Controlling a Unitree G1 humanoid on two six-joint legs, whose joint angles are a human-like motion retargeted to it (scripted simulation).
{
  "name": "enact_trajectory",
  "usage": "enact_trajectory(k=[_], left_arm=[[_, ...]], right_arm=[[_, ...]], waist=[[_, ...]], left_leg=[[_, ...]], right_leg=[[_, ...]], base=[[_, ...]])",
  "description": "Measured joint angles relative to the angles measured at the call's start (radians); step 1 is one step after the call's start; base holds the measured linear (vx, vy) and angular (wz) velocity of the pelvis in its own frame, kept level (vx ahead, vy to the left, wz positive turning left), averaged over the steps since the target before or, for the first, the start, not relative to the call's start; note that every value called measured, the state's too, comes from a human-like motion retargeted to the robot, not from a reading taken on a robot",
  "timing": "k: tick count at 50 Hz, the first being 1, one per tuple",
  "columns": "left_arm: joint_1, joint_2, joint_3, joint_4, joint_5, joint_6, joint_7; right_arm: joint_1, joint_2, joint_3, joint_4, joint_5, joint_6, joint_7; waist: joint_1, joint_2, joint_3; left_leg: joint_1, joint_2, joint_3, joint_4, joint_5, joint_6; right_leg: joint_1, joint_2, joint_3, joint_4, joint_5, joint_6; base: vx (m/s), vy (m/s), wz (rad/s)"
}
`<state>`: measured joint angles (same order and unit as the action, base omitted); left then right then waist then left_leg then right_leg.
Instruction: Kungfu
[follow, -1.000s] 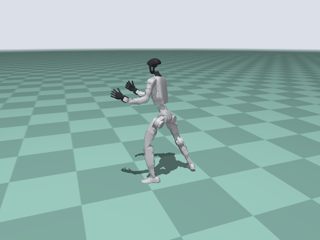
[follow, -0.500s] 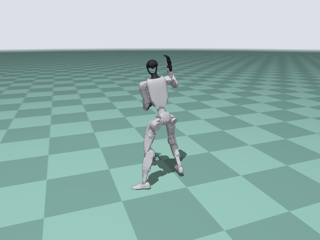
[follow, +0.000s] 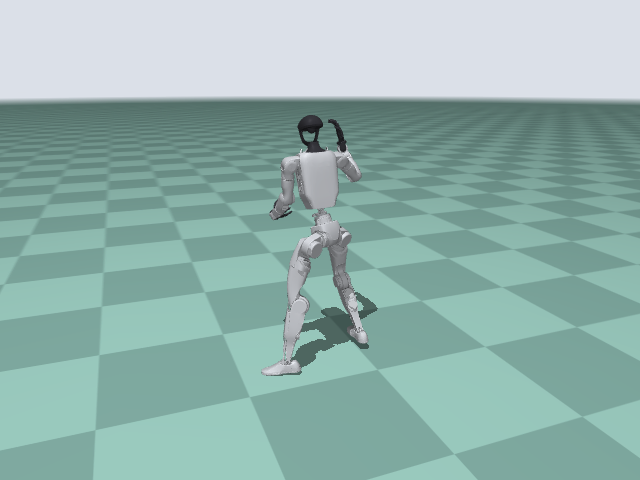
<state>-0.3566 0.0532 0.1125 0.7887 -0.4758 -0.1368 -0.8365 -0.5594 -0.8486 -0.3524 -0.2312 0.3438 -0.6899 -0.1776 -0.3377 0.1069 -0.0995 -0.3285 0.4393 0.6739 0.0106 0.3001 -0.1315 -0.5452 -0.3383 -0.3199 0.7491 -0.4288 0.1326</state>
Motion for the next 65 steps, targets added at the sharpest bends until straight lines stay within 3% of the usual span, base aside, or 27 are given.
enact_trajectory(k=[8,12,17,20,23,27,30,36,40,43,45,48,50,53,55,57,60,62,65], left_arm=[[0.097,0.170,0.082,0.162,0.428,-0.090,0.132],[0.180,0.246,0.105,0.224,0.699,-0.084,0.242],[0.296,0.277,0.108,0.287,1.023,0.007,0.320],[0.361,0.284,0.094,0.329,1.212,0.067,0.349],[0.442,0.293,0.097,0.396,1.393,0.115,0.382],[0.565,0.295,0.161,0.528,1.556,0.182,0.402],[0.680,0.292,0.187,0.652,1.529,0.232,0.399],[0.899,0.229,0.184,0.839,1.620,0.390,0.243],[0.937,0.146,0.164,0.883,1.670,0.355,0.170],[0.895,0.107,0.130,0.899,1.670,0.320,0.119],[0.849,0.099,0.110,0.894,1.692,0.284,0.070],[0.799,0.101,0.071,0.864,1.705,0.243,0.054],[0.770,0.111,0.048,0.840,1.689,0.229,0.070],[0.741,0.135,0.039,0.809,1.632,0.204,0.079],[0.717,0.154,0.027,0.793,1.603,0.186,0.070],[0.679,0.186,0.000,0.776,1.596,0.174,0.051],[0.631,0.243,-0.037,0.746,1.621,0.171,0.035],[0.609,0.281,-0.037,0.716,1.636,0.168,0.039],[0.588,0.332,0.001,0.664,1.637,0.161,0.063]], right_arm=[[0.204,0.146,0.057,0.315,0.036,0.027,0.238],[0.275,0.259,0.090,0.574,0.101,0.041,0.431],[0.384,0.425,0.090,0.844,0.172,0.117,0.586],[0.439,0.554,0.119,0.907,0.262,0.149,0.590],[0.429,0.686,0.215,0.916,0.380,0.162,0.552],[0.235,0.764,0.296,0.862,0.510,0.230,0.547],[-0.010,0.786,0.312,0.750,0.612,0.307,0.583],[-0.418,0.763,0.363,0.525,0.828,0.392,0.687],[-0.572,0.729,0.333,0.505,0.806,0.393,0.653],[-0.601,0.689,0.327,0.497,0.837,0.319,0.598],[-0.597,0.664,0.325,0.483,0.869,0.260,0.552],[-0.560,0.679,0.337,0.460,0.887,0.226,0.508],[-0.532,0.704,0.347,0.448,0.898,0.229,0.506],[-0.480,0.735,0.380,0.422,0.951,0.249,0.522],[-0.460,0.746,0.401,0.415,0.981,0.270,0.539],[-0.443,0.750,0.408,0.413,0.989,0.284,0.556],[-0.412,0.748,0.412,0.414,0.972,0.280,0.561],[-0.389,0.739,0.411,0.414,0.955,0.271,0.548],[-0.352,0.724,0.406,0.408,0.935,0.265,0.536]], waist=[[0.086,0.015,0.030],[0.154,0.025,0.026],[0.294,0.023,0.005],[0.398,0.024,-0.023],[0.563,-0.021,-0.089],[0.781,-0.115,-0.094],[0.853,-0.135,-0.058],[0.863,-0.191,-0.079],[0.840,-0.236,-0.080],[0.834,-0.267,-0.081],[0.827,-0.262,-0.076],[0.830,-0.288,-0.076],[0.814,-0.298,-0.097],[0.758,-0.292,-0.119],[0.693,-0.275,-0.111],[0.620,-0.241,-0.108],[0.505,-0.153,-0.112],[0.449,-0.115,-0.110],[0.407,-0.105,-0.099]], left_leg=[[-0.129,-0.002,-0.093,0.111,-0.044,0.021],[-0.254,-0.011,-0.206,0.230,-0.098,0.032],[-0.383,-0.068,-0.325,0.350,-0.155,0.023],[-0.461,-0.103,-0.382,0.414,-0.185,0.013],[-0.538,-0.121,-0.440,0.464,-0.212,0.008],[-0.567,-0.138,-0.495,0.511,-0.243,0.000],[-0.575,-0.150,-0.539,0.531,-0.252,-0.007],[-0.656,-0.161,-0.573,0.565,-0.252,0.004],[-0.720,-0.153,-0.515,0.597,-0.221,0.060],[-0.752,-0.068,-0.323,0.634,-0.250,0.173],[-0.739,-0.019,-0.275,0.636,-0.273,0.176],[-0.761,-0.096,-0.451,0.635,-0.315,0.115],[-0.748,-0.070,-0.423,0.631,-0.337,0.120],[-0.683,-0.146,-0.479,0.588,-0.396,0.115],[-0.629,-0.202,-0.507,0.571,-0.430,0.117],[-0.581,-0.195,-0.529,0.523,-0.418,0.102],[-0.510,-0.223,-0.611,0.464,-0.425,0.082],[-0.460,-0.252,-0.645,0.425,-0.431,0.084],[-0.363,-0.298,-0.649,0.350,-0.437,0.104]], right_leg=[[0.107,-0.048,-0.107,-0.113,0.085,0.029],[0.159,-0.066,-0.168,-0.167,0.129,0.051],[0.243,-0.089,-0.232,-0.216,0.183,0.098],[0.316,-0.083,-0.314,-0.251,0.219,0.129],[0.351,-0.048,-0.381,-0.302,0.268,0.129],[0.416,-0.005,-0.421,-0.367,0.322,0.129],[0.468,0.036,-0.432,-0.412,0.348,0.129],[0.462,0.086,-0.420,-0.476,0.358,0.129],[0.437,0.097,-0.431,-0.509,0.376,0.129],[0.424,0.122,-0.460,-0.548,0.404,0.129],[0.430,0.163,-0.471,-0.564,0.436,0.129],[0.424,0.172,-0.439,-0.578,0.555,0.129],[0.414,0.171,-0.422,-0.569,0.677,0.129],[0.421,0.130,-0.341,-0.526,0.890,0.129],[0.388,0.089,-0.223,-0.348,0.952,0.129],[0.343,0.199,-0.108,-0.272,0.940,0.129],[0.291,0.401,0.059,-0.152,0.783,0.129],[0.246,0.449,0.073,-0.073,0.684,0.129],[0.181,0.444,0.112,-0.002,0.566,0.129]], base=[[0.11,0.28,0.79],[0.19,0.34,1.14],[0.27,0.40,1.50],[0.25,0.32,1.90],[0.28,0.21,1.27],[0.16,-0.02,0.79],[0.06,-0.11,0.72],[0.18,-0.05,0.43],[0.07,-0.16,0.43],[0.09,-0.15,0.18],[0.12,-0.14,0.02],[0.40,0.04,-0.56],[0.52,0.19,-0.41],[0.64,0.32,0.37],[0.57,0.05,1.21],[0.50,-0.41,1.32],[0.64,-0.40,1.95],[0.60,-0.12,1.75],[0.53,0.16,1.11]])
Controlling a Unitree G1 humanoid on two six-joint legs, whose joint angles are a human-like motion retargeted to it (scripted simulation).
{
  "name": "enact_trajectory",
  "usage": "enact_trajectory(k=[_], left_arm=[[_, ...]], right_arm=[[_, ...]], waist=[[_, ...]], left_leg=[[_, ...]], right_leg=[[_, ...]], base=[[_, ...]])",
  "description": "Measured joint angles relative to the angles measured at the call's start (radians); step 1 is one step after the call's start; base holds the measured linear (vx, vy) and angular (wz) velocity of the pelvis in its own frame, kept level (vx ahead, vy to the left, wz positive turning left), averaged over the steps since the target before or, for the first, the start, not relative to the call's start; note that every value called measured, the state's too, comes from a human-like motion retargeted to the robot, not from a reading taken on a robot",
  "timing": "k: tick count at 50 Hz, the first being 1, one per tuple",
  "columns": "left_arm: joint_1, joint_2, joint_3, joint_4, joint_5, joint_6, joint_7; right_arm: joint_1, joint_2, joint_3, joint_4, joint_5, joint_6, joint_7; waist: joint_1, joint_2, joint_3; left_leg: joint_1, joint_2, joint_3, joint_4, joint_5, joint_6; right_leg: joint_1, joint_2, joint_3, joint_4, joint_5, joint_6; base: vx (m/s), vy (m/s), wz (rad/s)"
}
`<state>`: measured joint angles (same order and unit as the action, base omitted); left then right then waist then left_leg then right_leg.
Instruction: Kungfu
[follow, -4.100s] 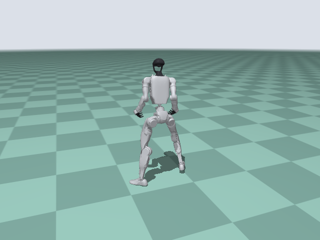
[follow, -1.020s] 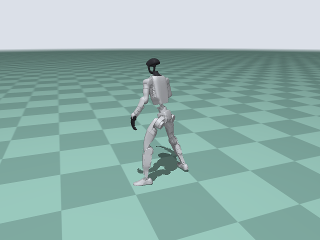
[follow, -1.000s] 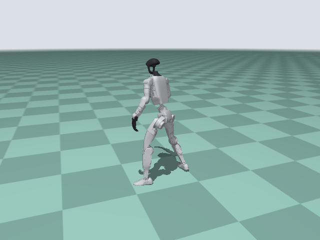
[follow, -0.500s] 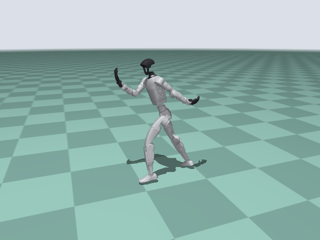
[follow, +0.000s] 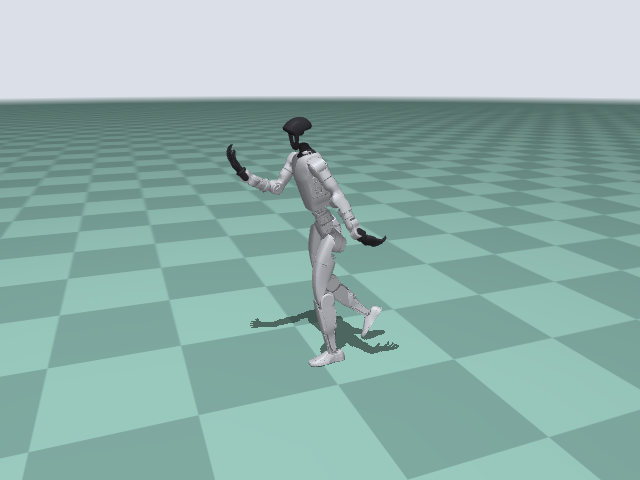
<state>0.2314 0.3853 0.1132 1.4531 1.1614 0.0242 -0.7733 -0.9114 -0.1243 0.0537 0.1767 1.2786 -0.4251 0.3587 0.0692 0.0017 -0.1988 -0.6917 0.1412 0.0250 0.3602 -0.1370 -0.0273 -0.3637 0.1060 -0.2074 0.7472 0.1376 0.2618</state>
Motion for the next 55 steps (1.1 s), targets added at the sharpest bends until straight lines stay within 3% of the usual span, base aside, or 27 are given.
enact_trajectory(k=[5,8,13,15,17,18,21,26,28,30,34,43,47,50,53,55], left_arm=[[-0.036,0.062,0.028,-0.046,-0.068,-0.020,0.034],[-0.039,0.056,0.003,-0.064,-0.067,-0.033,0.030],[-0.038,0.035,-0.030,-0.094,-0.019,-0.053,0.030],[-0.032,0.020,-0.032,-0.089,-0.004,-0.055,0.034],[-0.017,0.005,-0.033,-0.080,0.005,-0.047,0.025],[-0.004,-0.002,-0.030,-0.078,0.007,-0.043,0.021],[0.026,-0.034,-0.021,-0.075,0.020,-0.010,0.039],[0.087,-0.147,-0.012,-0.013,-0.112,-0.041,0.134],[0.110,-0.185,-0.022,0.002,-0.123,-0.034,0.102],[0.132,-0.208,-0.023,0.013,-0.085,-0.016,0.064],[0.187,-0.227,-0.008,0.032,-0.027,-0.007,0.065],[0.308,-0.204,0.086,0.064,-0.091,0.039,0.091],[0.342,-0.195,0.139,0.087,-0.134,0.061,0.112],[0.356,-0.187,0.184,0.103,-0.172,0.043,0.151],[0.355,-0.188,0.240,0.112,-0.233,0.003,0.274],[0.339,-0.184,0.272,0.123,-0.288,-0.018,0.354]], right_arm=[[0.046,-0.014,-0.019,-0.008,-0.017,0.003,-0.012],[0.059,-0.020,-0.005,-0.011,-0.012,0.005,-0.023],[0.075,-0.031,0.014,-0.029,-0.010,0.009,-0.029],[0.089,-0.037,0.016,-0.034,-0.017,0.009,-0.034],[0.103,-0.038,0.019,-0.030,-0.025,0.005,-0.041],[0.108,-0.036,0.020,-0.024,-0.028,0.007,-0.043],[0.146,-0.053,-0.018,-0.011,-0.023,0.033,-0.036],[0.156,-0.090,-0.019,-0.016,-0.012,0.043,-0.031],[0.146,-0.100,-0.012,-0.020,-0.041,0.034,-0.028],[0.139,-0.109,-0.014,-0.022,-0.070,0.022,-0.032],[0.141,-0.122,-0.025,-0.030,-0.088,-0.004,-0.054],[0.116,-0.154,-0.045,-0.032,-0.080,-0.015,-0.062],[0.107,-0.152,-0.041,-0.021,-0.077,-0.013,-0.059],[0.115,-0.141,-0.036,-0.006,-0.076,-0.010,-0.057],[0.132,-0.125,-0.036,0.022,-0.071,0.001,-0.051],[0.150,-0.108,-0.041,0.051,-0.066,0.019,-0.043]], waist=[[-0.069,0.014,0.041],[-0.105,0.040,0.076],[-0.134,0.061,0.128],[-0.152,0.061,0.130],[-0.161,0.046,0.114],[-0.146,0.045,0.098],[-0.068,0.009,0.040],[-0.113,-0.018,-0.017],[-0.125,-0.034,-0.026],[-0.123,-0.048,-0.028],[-0.088,-0.060,-0.023],[0.072,-0.064,0.062],[0.071,-0.081,0.083],[0.058,-0.106,0.068],[0.073,-0.138,0.049],[0.081,-0.156,0.033]], left_leg=[[0.184,-0.114,-0.028,-0.112,-0.010,0.048],[0.305,-0.206,-0.036,-0.180,-0.001,0.100],[0.454,-0.251,-0.059,-0.224,-0.010,0.103],[0.507,-0.262,-0.068,-0.230,-0.020,0.096],[0.555,-0.279,-0.062,-0.231,-0.033,0.094],[0.571,-0.275,-0.050,-0.232,-0.038,0.088],[0.563,-0.281,-0.008,-0.169,-0.033,0.037],[0.426,-0.241,0.112,0.086,0.100,-0.188],[0.359,-0.230,0.208,0.205,0.141,-0.231],[0.302,-0.187,0.297,0.309,0.133,-0.209],[0.204,-0.169,0.330,0.303,0.123,-0.184],[0.062,-0.118,0.282,-0.142,0.286,-0.071],[0.019,-0.115,0.304,-0.293,0.227,-0.012],[0.008,-0.110,0.356,-0.315,0.150,0.032],[0.028,-0.093,0.385,-0.214,0.106,0.084],[0.063,-0.095,0.459,-0.230,0.150,0.119]], right_leg=[[-0.072,0.010,0.134,-0.050,-0.152,0.000],[-0.087,-0.049,0.218,-0.141,-0.232,0.000],[-0.080,-0.068,0.271,-0.362,-0.336,-0.227],[-0.052,-0.083,0.264,-0.472,-0.285,-0.305],[0.002,-0.100,0.246,-0.547,-0.140,-0.323],[0.030,-0.088,0.230,-0.550,-0.179,-0.335],[0.075,-0.118,0.173,-0.561,-0.241,-0.324],[0.147,-0.158,0.119,-0.627,-0.289,-0.309],[0.157,-0.182,0.118,-0.629,-0.308,-0.302],[0.171,-0.191,0.102,-0.625,-0.326,-0.299],[0.204,-0.175,0.086,-0.618,-0.362,-0.288],[0.347,-0.103,0.140,-0.648,-0.428,-0.290],[0.402,-0.110,0.138,-0.657,-0.459,-0.277],[0.423,-0.130,0.112,-0.652,-0.470,-0.242],[0.436,-0.158,0.107,-0.629,-0.439,-0.172],[0.456,-0.172,0.100,-0.614,-0.387,-0.107]], base=[[0.49,0.30,1.17],[0.39,0.43,0.90],[0.35,0.01,0.60],[0.45,-0.14,0.89],[0.56,-0.29,0.68],[0.57,-0.33,0.15],[0.52,-0.29,-0.03],[0.36,-0.23,0.93],[0.29,-0.16,0.60],[0.34,-0.24,0.35],[0.34,-0.22,0.12],[0.41,-0.15,-0.44],[0.54,-0.10,-0.02],[0.71,-0.08,-0.02],[0.77,-0.06,-0.46],[0.95,-0.02,-0.47]])
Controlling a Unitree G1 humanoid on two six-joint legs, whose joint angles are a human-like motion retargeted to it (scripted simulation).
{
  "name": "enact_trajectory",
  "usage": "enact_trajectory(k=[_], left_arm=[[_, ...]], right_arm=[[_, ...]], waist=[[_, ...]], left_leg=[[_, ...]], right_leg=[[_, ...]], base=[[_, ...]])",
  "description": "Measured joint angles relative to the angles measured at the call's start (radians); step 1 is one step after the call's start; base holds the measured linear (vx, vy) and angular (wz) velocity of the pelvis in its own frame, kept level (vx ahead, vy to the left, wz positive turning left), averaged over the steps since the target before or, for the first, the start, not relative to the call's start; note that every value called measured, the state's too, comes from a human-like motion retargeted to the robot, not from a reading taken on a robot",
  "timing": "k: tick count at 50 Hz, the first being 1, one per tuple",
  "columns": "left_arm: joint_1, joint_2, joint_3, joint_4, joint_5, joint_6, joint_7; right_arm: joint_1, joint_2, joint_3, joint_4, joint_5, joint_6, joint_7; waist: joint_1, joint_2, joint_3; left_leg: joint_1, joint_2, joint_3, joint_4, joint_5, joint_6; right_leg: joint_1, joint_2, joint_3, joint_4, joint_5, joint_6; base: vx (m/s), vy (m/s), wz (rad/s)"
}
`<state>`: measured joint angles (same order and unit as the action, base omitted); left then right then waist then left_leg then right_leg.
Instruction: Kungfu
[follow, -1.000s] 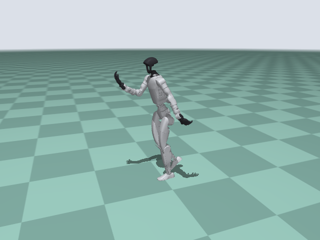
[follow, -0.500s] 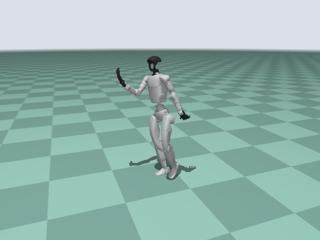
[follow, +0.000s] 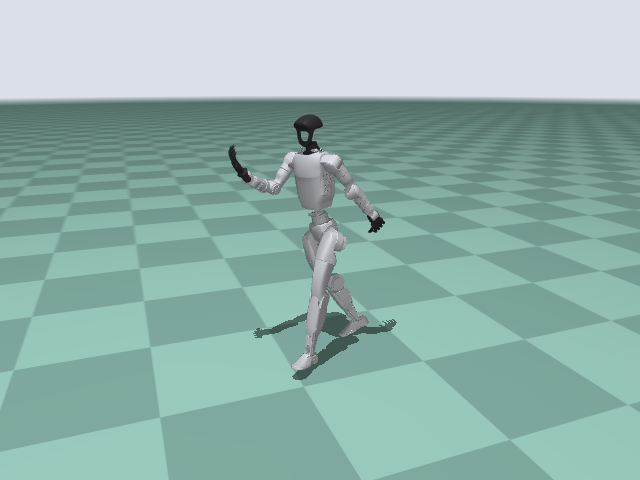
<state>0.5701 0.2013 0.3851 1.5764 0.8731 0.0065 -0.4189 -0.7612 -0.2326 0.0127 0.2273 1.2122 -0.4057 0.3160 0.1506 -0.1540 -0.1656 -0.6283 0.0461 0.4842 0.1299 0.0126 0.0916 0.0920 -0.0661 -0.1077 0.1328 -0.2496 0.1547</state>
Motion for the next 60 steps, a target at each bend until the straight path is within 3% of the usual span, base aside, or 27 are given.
enact_trajectory(k=[3,5,7,9,10,13,15,18,20,24,27,32,35,37,42,48,50,52,55,57,60], left_arm=[[-0.066,0.036,0.025,0.044,-0.083,-0.024,0.056],[-0.157,0.067,0.046,0.061,-0.106,-0.015,0.059],[-0.293,0.098,0.028,0.061,-0.109,-0.020,0.059],[-0.419,0.123,-0.015,0.037,-0.111,-0.057,0.080],[-0.475,0.134,-0.043,0.019,-0.113,-0.085,0.095],[-0.651,0.173,-0.132,-0.046,-0.082,-0.177,0.120],[-0.777,0.186,-0.179,-0.103,-0.038,-0.240,0.115],[-0.950,0.168,-0.230,-0.218,0.024,-0.347,0.112],[-1.067,0.147,-0.253,-0.295,0.048,-0.430,0.120],[-1.270,0.141,-0.337,-0.480,0.031,-0.570,0.166],[-1.383,0.158,-0.397,-0.647,0.028,-0.660,0.212],[-1.562,0.282,-0.552,-0.917,0.019,-0.796,0.404],[-1.674,0.409,-0.651,-1.075,0.048,-0.838,0.600],[-1.738,0.473,-0.702,-1.170,0.081,-0.835,0.708],[-1.858,0.522,-0.772,-1.283,0.108,-0.824,0.814],[-1.966,0.556,-0.819,-1.298,0.133,-0.827,0.832],[-1.980,0.580,-0.823,-1.298,0.161,-0.818,0.863],[-1.982,0.601,-0.822,-1.288,0.179,-0.819,0.880],[-1.965,0.591,-0.806,-1.276,0.194,-0.812,0.873],[-1.943,0.553,-0.804,-1.272,0.194,-0.794,0.866],[-1.914,0.519,-0.777,-1.232,0.200,-0.782,0.853]], right_arm=[[0.071,0.037,-0.009,0.053,-0.013,0.034,0.035],[0.132,0.070,-0.010,0.093,-0.052,0.049,0.067],[0.179,0.088,-0.032,0.165,-0.117,0.070,0.082],[0.210,0.096,-0.071,0.279,-0.178,0.103,0.098],[0.223,0.100,-0.089,0.347,-0.209,0.118,0.112],[0.282,0.132,-0.153,0.590,-0.378,0.153,0.175],[0.330,0.125,-0.185,0.762,-0.521,0.147,0.191],[0.397,0.084,-0.250,1.073,-0.788,0.150,0.115],[0.441,0.057,-0.294,1.267,-0.951,0.203,0.004],[0.632,0.021,-0.389,1.468,-1.188,0.309,-0.185],[0.849,0.007,-0.449,1.469,-1.346,0.325,-0.207],[1.217,-0.009,-0.429,1.364,-1.481,0.305,-0.097],[1.409,-0.019,-0.455,1.359,-1.580,0.266,-0.088],[1.492,-0.034,-0.493,1.422,-1.622,0.285,-0.131],[1.665,-0.012,-0.636,1.473,-1.609,0.451,-0.156],[1.709,0.067,-0.769,1.473,-1.431,0.518,-0.061],[1.683,0.076,-0.798,1.473,-1.350,0.523,-0.030],[1.644,0.071,-0.823,1.473,-1.279,0.512,-0.002],[1.571,0.060,-0.840,1.473,-1.174,0.486,0.048],[1.490,0.050,-0.838,1.473,-1.099,0.501,0.057],[1.304,-0.006,-0.805,1.473,-1.005,0.454,0.082]], waist=[[-0.039,-0.017,-0.071],[-0.051,-0.022,-0.109],[-0.042,0.001,-0.103],[-0.053,0.043,-0.109],[-0.054,0.057,-0.116],[-0.071,0.048,-0.136],[-0.104,0.056,-0.129],[-0.174,0.061,-0.083],[-0.212,0.065,-0.057],[-0.292,0.099,-0.017],[-0.366,0.134,0.011],[-0.491,0.193,0.068],[-0.542,0.205,0.083],[-0.584,0.216,0.088],[-0.716,0.258,0.125],[-0.762,0.281,0.163],[-0.778,0.277,0.163],[-0.803,0.267,0.153],[-0.825,0.258,0.074],[-0.758,0.266,0.009],[-0.729,0.247,0.033]], left_leg=[[0.000,-0.011,-0.073,0.029,0.090,-0.013],[-0.064,0.048,-0.126,0.107,0.101,-0.047],[-0.045,0.106,-0.131,0.146,0.058,-0.064],[-0.012,0.148,-0.120,0.161,0.014,-0.059],[0.005,0.158,-0.117,0.157,-0.002,-0.055],[0.069,0.103,-0.117,0.133,-0.044,-0.030],[0.144,0.053,-0.111,0.095,-0.062,-0.007],[0.298,-0.073,-0.158,0.019,-0.092,0.045],[0.378,-0.122,-0.189,-0.014,-0.113,0.067],[0.480,-0.154,-0.249,-0.030,-0.155,0.071],[0.539,-0.162,-0.295,-0.028,-0.185,0.067],[0.633,-0.158,-0.352,-0.012,-0.240,0.055],[0.675,-0.157,-0.358,-0.001,-0.271,0.039],[0.700,-0.154,-0.372,0.004,-0.288,0.026],[0.749,-0.115,-0.433,0.031,-0.319,-0.013],[0.810,-0.073,-0.455,0.045,-0.348,-0.061],[0.837,-0.066,-0.462,0.048,-0.351,-0.077],[0.862,-0.061,-0.479,0.057,-0.353,-0.088],[0.847,-0.085,-0.542,0.081,-0.339,-0.083],[0.799,-0.088,-0.533,0.092,-0.307,-0.073],[0.792,-0.058,-0.493,0.090,-0.236,-0.056]], right_leg=[[-0.005,0.007,-0.017,0.039,0.168,0.098],[-0.064,0.060,-0.024,0.108,0.335,0.107],[-0.119,0.101,-0.082,0.211,0.474,0.107],[-0.161,0.122,-0.192,0.306,0.547,0.107],[-0.186,0.120,-0.238,0.355,0.552,0.107],[-0.266,0.046,-0.259,0.454,0.417,0.107],[-0.309,0.043,-0.224,0.456,0.327,0.107],[-0.330,-0.006,-0.176,0.405,0.200,0.107],[-0.355,-0.036,-0.160,0.344,0.148,0.051],[-0.433,-0.024,-0.058,0.180,0.152,-0.092],[-0.487,-0.015,0.015,0.066,0.232,-0.158],[-0.545,-0.018,0.030,-0.060,0.307,-0.169],[-0.587,-0.013,0.010,-0.055,0.304,-0.209],[-0.623,-0.007,0.031,-0.020,0.319,-0.228],[-0.654,-0.010,0.131,-0.006,0.367,-0.275],[-0.642,-0.015,0.152,-0.031,0.233,-0.340],[-0.620,-0.014,0.198,-0.005,0.206,-0.310],[-0.582,-0.018,0.226,0.024,0.143,-0.234],[-0.602,-0.117,0.117,0.031,0.323,-0.070],[-0.700,-0.125,0.123,0.115,0.366,-0.041],[-0.738,-0.157,0.031,0.247,0.313,-0.091]], base=[[1.06,-0.08,0.05],[0.75,-0.38,-0.15],[0.51,-0.26,0.00],[0.49,-0.09,0.22],[0.75,0.06,-0.10],[0.82,0.24,0.09],[0.61,0.25,0.83],[0.63,0.26,1.24],[0.52,0.11,0.95],[0.56,-0.03,0.71],[0.53,-0.07,0.80],[0.47,-0.18,0.57],[0.44,-0.24,-0.09],[0.47,-0.27,0.19],[0.45,-0.32,0.81],[0.45,-0.40,0.37],[0.52,-0.48,0.45],[0.65,-0.63,0.87],[0.59,-0.64,1.30],[0.51,-0.66,0.66],[0.30,-0.40,1.03]])
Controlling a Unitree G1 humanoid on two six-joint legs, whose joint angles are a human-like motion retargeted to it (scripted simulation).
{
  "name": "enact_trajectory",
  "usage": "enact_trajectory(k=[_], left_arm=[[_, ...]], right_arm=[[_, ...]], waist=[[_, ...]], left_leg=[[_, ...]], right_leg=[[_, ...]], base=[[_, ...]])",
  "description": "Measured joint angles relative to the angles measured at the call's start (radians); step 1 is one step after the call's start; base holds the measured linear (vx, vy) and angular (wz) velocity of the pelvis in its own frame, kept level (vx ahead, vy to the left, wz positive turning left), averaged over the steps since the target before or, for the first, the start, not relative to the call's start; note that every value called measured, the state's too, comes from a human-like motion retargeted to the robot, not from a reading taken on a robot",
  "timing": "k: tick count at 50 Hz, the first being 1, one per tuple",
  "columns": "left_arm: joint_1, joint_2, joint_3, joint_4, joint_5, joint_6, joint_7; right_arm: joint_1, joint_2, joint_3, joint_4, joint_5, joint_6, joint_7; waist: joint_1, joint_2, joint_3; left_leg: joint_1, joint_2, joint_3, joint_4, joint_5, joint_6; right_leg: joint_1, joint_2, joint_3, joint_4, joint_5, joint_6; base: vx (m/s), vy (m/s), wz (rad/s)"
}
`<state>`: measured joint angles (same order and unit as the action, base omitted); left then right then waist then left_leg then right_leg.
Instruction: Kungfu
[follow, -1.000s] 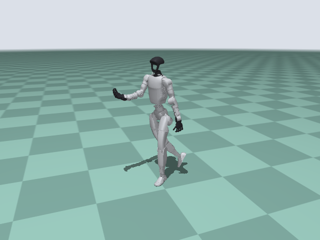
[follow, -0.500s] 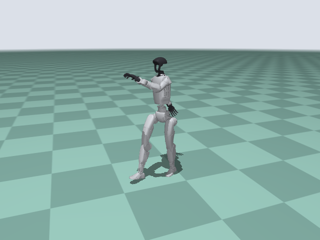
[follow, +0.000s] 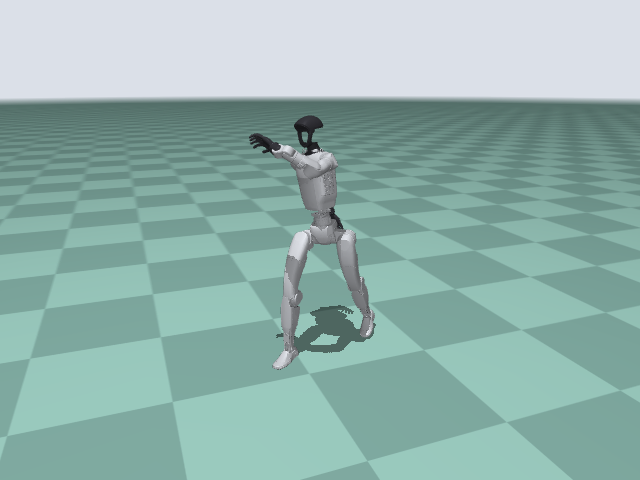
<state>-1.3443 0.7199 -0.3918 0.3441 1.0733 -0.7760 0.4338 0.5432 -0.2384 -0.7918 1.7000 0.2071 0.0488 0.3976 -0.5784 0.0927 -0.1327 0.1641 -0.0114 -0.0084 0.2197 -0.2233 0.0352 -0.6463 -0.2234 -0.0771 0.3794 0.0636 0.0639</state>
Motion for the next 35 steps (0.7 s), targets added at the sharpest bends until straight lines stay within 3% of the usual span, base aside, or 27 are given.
enact_trajectory(k=[4,10,14,20,23,27,30,35], left_arm=[[0.116,-0.079,0.084,0.072,0.051,0.025,-0.024],[0.306,-0.319,0.179,0.147,0.122,0.028,0.024],[0.438,-0.412,0.225,0.201,0.135,0.036,0.030],[0.644,-0.522,0.267,0.285,0.175,0.051,0.147],[0.770,-0.585,0.283,0.344,0.171,0.090,0.183],[0.950,-0.672,0.297,0.475,0.157,0.183,0.242],[1.056,-0.711,0.294,0.568,0.177,0.272,0.299],[1.136,-0.747,0.281,0.633,0.274,0.406,0.427]], right_arm=[[-0.142,-0.084,0.097,-0.182,0.105,-0.088,0.098],[-0.274,-0.355,0.164,-0.254,0.140,-0.049,0.187],[-0.311,-0.548,0.271,-0.329,0.195,-0.095,0.229],[-0.373,-0.707,0.330,-0.509,0.376,-0.001,0.400],[-0.447,-0.733,0.394,-0.659,0.457,0.037,0.442],[-0.663,-0.602,0.541,-0.785,0.450,0.060,0.474],[-0.875,-0.387,0.714,-0.727,0.436,0.113,0.538],[-1.015,-0.098,0.903,-0.595,0.346,0.241,0.736]], waist=[[-0.028,0.017,0.025],[0.158,-0.037,0.014],[0.231,-0.077,0.044],[0.363,-0.105,0.107],[0.425,-0.096,0.150],[0.474,-0.072,0.178],[0.503,-0.047,0.209],[0.538,0.001,0.263]], left_leg=[[-0.076,0.084,-0.018,0.017,0.089,-0.015],[-0.218,0.156,0.124,-0.016,0.181,-0.065],[-0.350,0.206,0.170,-0.014,0.208,-0.117],[-0.580,0.301,0.198,-0.024,0.252,-0.282],[-0.618,0.329,0.350,-0.079,0.199,-0.236],[-0.618,0.339,0.439,-0.185,0.239,-0.287],[-0.643,0.352,0.462,-0.220,0.325,-0.296],[-0.743,0.285,0.390,-0.214,0.455,-0.297]], right_leg=[[0.014,-0.061,-0.102,0.108,-0.123,-0.002],[-0.036,-0.177,-0.234,0.232,-0.243,-0.002],[-0.078,-0.252,-0.310,0.313,-0.310,0.010],[-0.174,-0.308,-0.405,0.429,-0.411,0.020],[-0.201,-0.353,-0.473,0.490,-0.467,0.022],[-0.233,-0.407,-0.523,0.584,-0.545,0.029],[-0.248,-0.409,-0.528,0.623,-0.579,0.039],[-0.293,-0.487,-0.508,0.682,-0.570,0.063]], base=[[0.20,-0.41,2.21],[-0.01,-0.49,1.88],[-0.25,-0.56,2.07],[-0.37,-0.56,1.79],[-0.27,-0.36,1.38],[0.03,-0.13,1.03],[0.07,-0.03,0.74],[0.07,0.15,0.92]])
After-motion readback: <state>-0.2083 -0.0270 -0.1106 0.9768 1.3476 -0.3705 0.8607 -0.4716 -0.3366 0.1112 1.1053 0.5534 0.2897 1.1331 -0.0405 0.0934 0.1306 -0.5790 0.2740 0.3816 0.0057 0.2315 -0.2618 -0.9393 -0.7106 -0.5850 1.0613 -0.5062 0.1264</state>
